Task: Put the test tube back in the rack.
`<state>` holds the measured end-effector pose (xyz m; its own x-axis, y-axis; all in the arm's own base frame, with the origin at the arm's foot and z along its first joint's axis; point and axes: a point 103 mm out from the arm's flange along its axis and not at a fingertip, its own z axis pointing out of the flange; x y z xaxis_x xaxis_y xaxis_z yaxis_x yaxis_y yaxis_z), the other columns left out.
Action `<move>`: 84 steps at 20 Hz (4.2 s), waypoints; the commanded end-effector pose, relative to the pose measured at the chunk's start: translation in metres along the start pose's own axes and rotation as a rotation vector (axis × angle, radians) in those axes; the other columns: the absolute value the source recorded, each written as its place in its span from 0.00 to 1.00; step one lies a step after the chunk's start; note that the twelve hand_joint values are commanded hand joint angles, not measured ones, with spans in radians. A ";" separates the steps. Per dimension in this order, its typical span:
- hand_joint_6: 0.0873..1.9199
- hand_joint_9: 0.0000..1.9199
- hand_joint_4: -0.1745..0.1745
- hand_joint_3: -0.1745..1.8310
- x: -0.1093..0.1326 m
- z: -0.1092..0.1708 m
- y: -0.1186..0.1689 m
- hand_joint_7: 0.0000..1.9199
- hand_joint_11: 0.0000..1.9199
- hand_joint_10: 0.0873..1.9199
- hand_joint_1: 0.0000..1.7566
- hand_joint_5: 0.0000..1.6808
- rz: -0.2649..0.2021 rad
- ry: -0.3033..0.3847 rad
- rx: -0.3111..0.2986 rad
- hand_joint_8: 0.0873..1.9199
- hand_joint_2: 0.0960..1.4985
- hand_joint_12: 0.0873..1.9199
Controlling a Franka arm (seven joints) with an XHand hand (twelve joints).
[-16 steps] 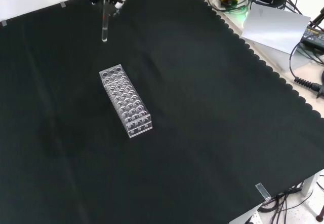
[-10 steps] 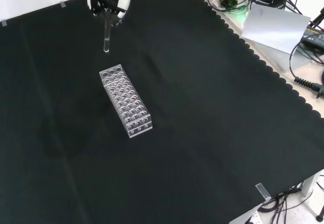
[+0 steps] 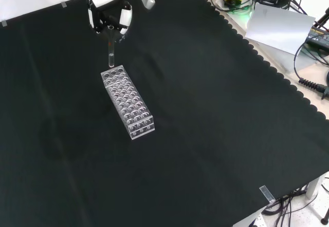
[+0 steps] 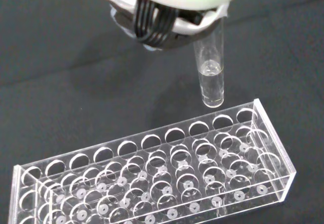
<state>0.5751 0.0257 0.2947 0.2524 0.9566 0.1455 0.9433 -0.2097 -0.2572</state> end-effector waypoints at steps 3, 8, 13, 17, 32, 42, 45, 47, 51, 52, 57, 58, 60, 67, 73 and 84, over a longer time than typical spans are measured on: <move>0.29 0.84 0.00 0.38 -0.005 0.017 0.023 0.87 0.65 0.33 0.70 0.77 0.005 -0.004 0.019 0.26 0.42 0.42; 0.28 0.84 0.00 0.38 -0.010 0.029 0.034 0.87 0.65 0.33 0.70 0.77 0.014 -0.012 0.039 0.26 0.42 0.42; 0.28 0.84 0.00 0.38 -0.016 0.035 0.040 0.87 0.65 0.33 0.70 0.77 0.029 -0.013 0.052 0.26 0.42 0.42; 0.28 0.84 0.00 0.38 -0.018 0.041 0.041 0.87 0.65 0.33 0.70 0.77 0.029 -0.016 0.068 0.26 0.42 0.42; 0.28 0.84 0.00 0.39 -0.007 0.048 0.042 0.87 0.65 0.33 0.70 0.77 0.016 -0.005 0.081 0.26 0.42 0.42; 0.28 0.84 0.00 0.39 -0.008 0.050 0.042 0.87 0.65 0.33 0.70 0.77 0.009 -0.011 0.089 0.26 0.42 0.42; 0.28 0.84 0.00 0.39 -0.009 0.051 0.042 0.87 0.65 0.33 0.70 0.77 0.008 -0.009 0.091 0.26 0.42 0.42; 0.28 0.84 0.00 0.39 -0.011 0.054 0.043 0.87 0.65 0.33 0.70 0.77 0.007 -0.011 0.096 0.26 0.42 0.42; 0.28 0.84 0.00 0.39 -0.015 0.060 0.048 0.87 0.65 0.33 0.70 0.77 0.018 -0.016 0.107 0.26 0.42 0.42; 0.28 0.84 0.00 0.39 -0.015 0.062 0.050 0.87 0.65 0.33 0.70 0.77 0.025 -0.017 0.110 0.26 0.42 0.42; 0.28 0.84 0.00 0.39 -0.019 0.070 0.061 0.87 0.65 0.33 0.70 0.77 0.062 -0.004 0.122 0.26 0.42 0.42; 0.28 0.84 0.00 0.39 -0.020 0.071 0.063 0.87 0.65 0.33 0.70 0.77 0.066 -0.002 0.123 0.26 0.42 0.42; 0.28 0.84 0.00 0.39 -0.021 0.073 0.067 0.87 0.65 0.33 0.70 0.77 0.072 0.002 0.125 0.26 0.42 0.42; 0.28 0.84 0.00 0.39 -0.029 0.077 0.079 0.87 0.65 0.33 0.70 0.77 0.096 0.004 0.140 0.26 0.42 0.42; 0.28 0.84 0.00 0.39 -0.032 0.081 0.080 0.87 0.65 0.33 0.70 0.77 0.094 0.005 0.147 0.26 0.42 0.42; 0.28 0.84 0.00 0.39 -0.024 0.111 0.067 0.87 0.65 0.33 0.70 0.77 0.069 0.021 0.202 0.26 0.42 0.42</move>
<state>0.6162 0.0014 0.1758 0.3308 0.9350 0.1281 0.8659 -0.2468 -0.4352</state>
